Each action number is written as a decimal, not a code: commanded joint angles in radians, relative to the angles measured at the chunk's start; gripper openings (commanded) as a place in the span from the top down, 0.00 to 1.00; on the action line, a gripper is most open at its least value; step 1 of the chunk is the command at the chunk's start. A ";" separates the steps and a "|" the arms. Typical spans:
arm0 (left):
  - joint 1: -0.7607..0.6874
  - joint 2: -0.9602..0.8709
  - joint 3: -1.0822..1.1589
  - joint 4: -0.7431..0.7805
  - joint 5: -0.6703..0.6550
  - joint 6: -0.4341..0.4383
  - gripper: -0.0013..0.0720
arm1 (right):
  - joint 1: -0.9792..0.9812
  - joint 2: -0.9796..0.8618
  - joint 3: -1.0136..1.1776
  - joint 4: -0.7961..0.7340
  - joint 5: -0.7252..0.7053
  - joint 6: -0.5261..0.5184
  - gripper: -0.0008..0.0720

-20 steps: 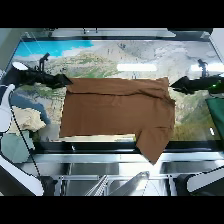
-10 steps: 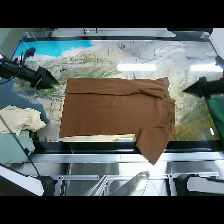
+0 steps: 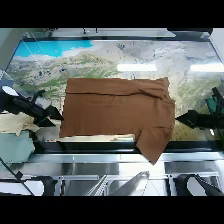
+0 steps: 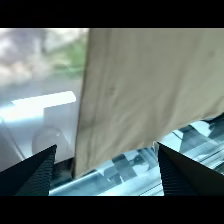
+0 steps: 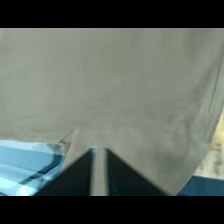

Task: Fold the shirts.

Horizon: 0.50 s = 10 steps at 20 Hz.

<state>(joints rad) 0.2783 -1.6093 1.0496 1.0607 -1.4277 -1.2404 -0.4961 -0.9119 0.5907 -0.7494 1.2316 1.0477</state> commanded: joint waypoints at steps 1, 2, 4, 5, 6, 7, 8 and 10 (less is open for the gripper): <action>-0.034 -0.051 -0.064 0.020 0.061 0.009 0.08 | -0.001 0.034 -0.051 0.053 0.010 0.008 0.74; -0.047 -0.069 -0.064 0.020 0.061 0.009 0.08 | -0.001 0.034 -0.051 0.068 0.016 0.008 0.74; -0.077 -0.085 -0.050 0.010 0.054 0.011 0.22 | -0.001 0.034 -0.051 0.089 0.026 0.008 0.74; -0.100 -0.085 -0.039 0.009 0.046 0.018 0.22 | -0.001 0.034 -0.051 0.087 0.026 0.008 0.74; -0.119 -0.085 -0.021 0.009 0.027 0.022 0.45 | -0.003 0.034 -0.051 0.080 0.026 0.017 0.74; -0.140 -0.084 0.003 0.010 0.006 0.043 0.92 | -0.003 0.034 -0.051 0.051 0.026 0.063 0.74; -0.157 -0.084 0.028 0.011 -0.010 0.057 0.96 | -0.003 0.034 -0.051 0.005 0.029 0.113 0.74; -0.182 -0.084 0.066 0.011 -0.013 0.057 0.96 | -0.003 0.034 -0.052 -0.118 0.066 0.261 0.45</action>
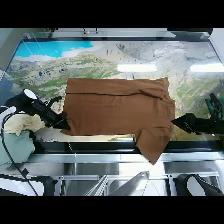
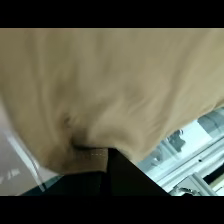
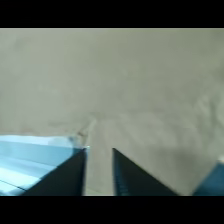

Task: Fold the shirts.

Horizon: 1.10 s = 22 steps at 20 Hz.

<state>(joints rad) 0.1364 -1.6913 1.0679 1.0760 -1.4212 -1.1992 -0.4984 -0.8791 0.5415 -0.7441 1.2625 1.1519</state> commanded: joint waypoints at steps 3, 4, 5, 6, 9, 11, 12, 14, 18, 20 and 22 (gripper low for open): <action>-0.050 -0.002 0.067 -0.004 -0.015 0.016 0.96 | 0.000 0.002 -0.048 -0.218 0.049 0.255 0.55; -0.050 -0.003 0.067 -0.003 -0.018 0.018 0.96 | 0.000 0.002 -0.072 -0.243 0.040 0.290 0.55; -0.046 -0.003 0.067 -0.002 -0.019 0.025 0.96 | 0.000 0.000 -0.098 -0.264 0.021 0.307 0.55; -0.039 -0.003 0.067 -0.004 -0.024 0.024 0.96 | 0.000 -0.008 -0.123 -0.270 0.009 0.321 0.55; -0.022 -0.003 0.067 -0.004 -0.040 0.025 0.96 | 0.000 -0.060 -0.180 -0.266 -0.034 0.322 0.55; -0.015 -0.003 0.067 -0.006 -0.043 0.025 0.96 | 0.002 -0.110 -0.209 -0.237 -0.072 0.290 0.55; -0.015 -0.003 0.067 -0.005 -0.043 0.026 0.96 | 0.002 -0.140 -0.225 -0.192 -0.087 0.251 0.55; -0.015 -0.003 0.067 -0.006 -0.042 0.028 0.96 | 0.002 -0.209 -0.251 -0.071 -0.131 0.132 0.55; -0.015 -0.003 0.067 -0.005 -0.049 0.028 0.96 | 0.002 -0.347 -0.255 0.132 -0.152 -0.102 0.56; -0.015 -0.003 0.067 -0.005 -0.053 0.029 0.96 | 0.001 -0.374 -0.249 0.190 -0.136 -0.184 0.93; -0.015 -0.003 0.067 -0.004 -0.059 0.029 0.96 | 0.001 -0.368 -0.224 0.188 -0.091 -0.187 0.97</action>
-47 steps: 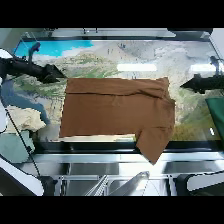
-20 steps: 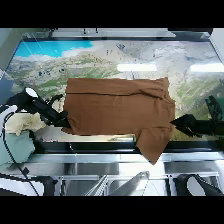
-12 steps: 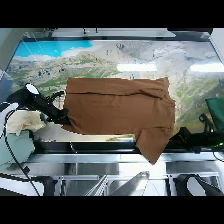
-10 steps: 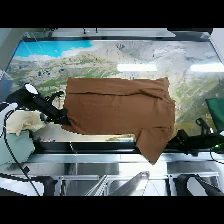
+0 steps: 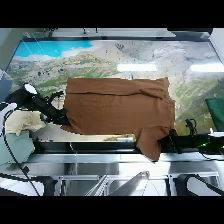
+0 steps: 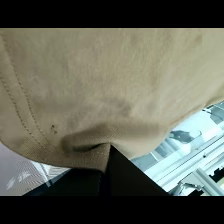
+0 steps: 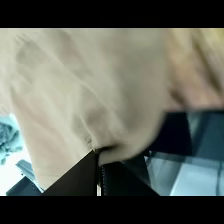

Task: Fold the shirts.

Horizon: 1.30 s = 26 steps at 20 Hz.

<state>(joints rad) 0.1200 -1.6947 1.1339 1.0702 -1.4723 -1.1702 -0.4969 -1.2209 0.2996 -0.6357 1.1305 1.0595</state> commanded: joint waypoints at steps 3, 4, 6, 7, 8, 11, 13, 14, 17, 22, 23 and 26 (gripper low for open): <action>0.002 0.001 0.002 0.008 -0.051 0.002 0.96 | 0.000 0.026 0.079 0.079 0.132 -0.069 0.97; 0.006 0.001 0.002 0.010 -0.077 0.003 0.96 | 0.000 0.055 0.111 0.071 0.146 -0.040 0.97; 0.027 0.002 0.004 0.010 -0.124 0.003 0.96 | -0.002 0.109 0.192 0.030 0.153 0.022 0.97; 0.045 0.002 0.004 0.008 -0.140 0.002 0.96 | -0.002 0.125 0.239 0.002 0.156 0.048 0.97; 0.068 0.003 0.004 0.005 -0.151 -0.002 0.96 | -0.002 0.128 0.293 -0.023 0.158 0.064 0.97; 0.134 0.031 0.005 -0.102 -0.144 0.002 0.96 | 0.007 0.097 0.407 -0.003 0.152 0.068 0.97; 0.160 0.045 0.027 -0.238 -0.116 0.044 0.96 | 0.027 0.057 0.459 0.036 0.094 0.047 0.97; 0.166 0.042 0.061 -0.270 -0.116 0.044 0.96 | 0.040 0.027 0.501 0.054 0.066 0.034 0.97; 0.157 0.027 0.198 -0.280 -0.091 0.034 0.96 | 0.099 -0.091 0.672 0.102 0.015 0.002 0.97; 0.111 -0.102 0.437 -0.278 -0.051 -0.005 0.96 | 0.229 -0.332 0.989 0.101 -0.104 -0.016 0.97; 0.101 -0.143 0.486 -0.278 -0.050 -0.022 0.96 | 0.242 -0.386 1.054 0.101 -0.111 -0.012 0.97; 0.068 -0.267 0.627 -0.277 -0.045 -0.040 0.96 | 0.262 -0.523 1.178 0.100 -0.111 0.006 0.97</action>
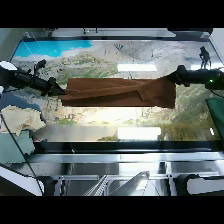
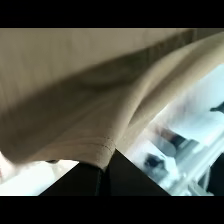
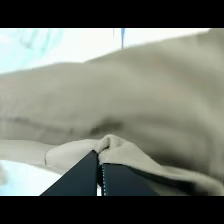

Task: Fold the shirts.

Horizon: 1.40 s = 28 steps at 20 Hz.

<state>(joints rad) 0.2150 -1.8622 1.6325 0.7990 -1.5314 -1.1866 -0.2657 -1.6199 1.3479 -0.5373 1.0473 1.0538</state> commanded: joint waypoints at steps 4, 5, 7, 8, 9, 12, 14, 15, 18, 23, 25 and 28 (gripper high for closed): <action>-0.060 -0.260 0.299 -0.007 0.013 -0.063 0.96 | 0.037 -0.242 0.154 -0.016 -0.027 0.017 0.97; -0.063 -0.297 0.341 -0.007 0.004 -0.082 0.96 | 0.037 -0.262 0.154 -0.024 -0.027 0.016 0.97; -0.063 -0.349 0.410 -0.008 -0.022 -0.121 0.96 | 0.037 -0.297 0.154 -0.028 -0.026 0.016 0.97; -0.059 -0.357 0.425 -0.011 -0.019 -0.132 0.96 | 0.037 -0.308 0.154 -0.038 -0.027 0.016 0.97; -0.052 -0.354 0.425 -0.018 -0.010 -0.133 0.96 | 0.037 -0.314 0.154 -0.053 -0.027 0.016 0.97; -0.027 -0.351 0.419 -0.112 0.016 -0.160 0.96 | 0.037 -0.317 0.154 -0.081 -0.027 0.016 0.97; -0.024 -0.350 0.396 -0.229 0.047 -0.182 0.96 | 0.037 -0.317 0.154 -0.100 -0.028 0.015 0.97; -0.024 -0.351 0.388 -0.272 0.055 -0.189 0.96 | 0.037 -0.317 0.154 -0.108 -0.029 0.016 0.97; -0.025 -0.350 0.383 -0.275 0.076 -0.267 0.76 | 0.037 -0.317 0.154 -0.114 -0.029 0.016 0.97; -0.008 -0.349 0.384 -0.278 0.086 -0.274 0.53 | 0.039 -0.317 0.154 -0.114 -0.021 0.016 0.97; -0.002 -0.349 0.384 -0.280 0.120 -0.274 0.53 | 0.039 -0.317 0.154 -0.114 -0.018 0.016 0.97; -0.003 -0.348 0.384 -0.278 0.238 -0.274 0.53 | 0.039 -0.317 0.154 -0.114 -0.018 0.016 0.97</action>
<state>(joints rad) 0.2096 -2.2108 2.0167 0.5236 -1.3918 -1.4582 -0.2276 -1.9366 1.5013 -0.6510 1.0264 1.0695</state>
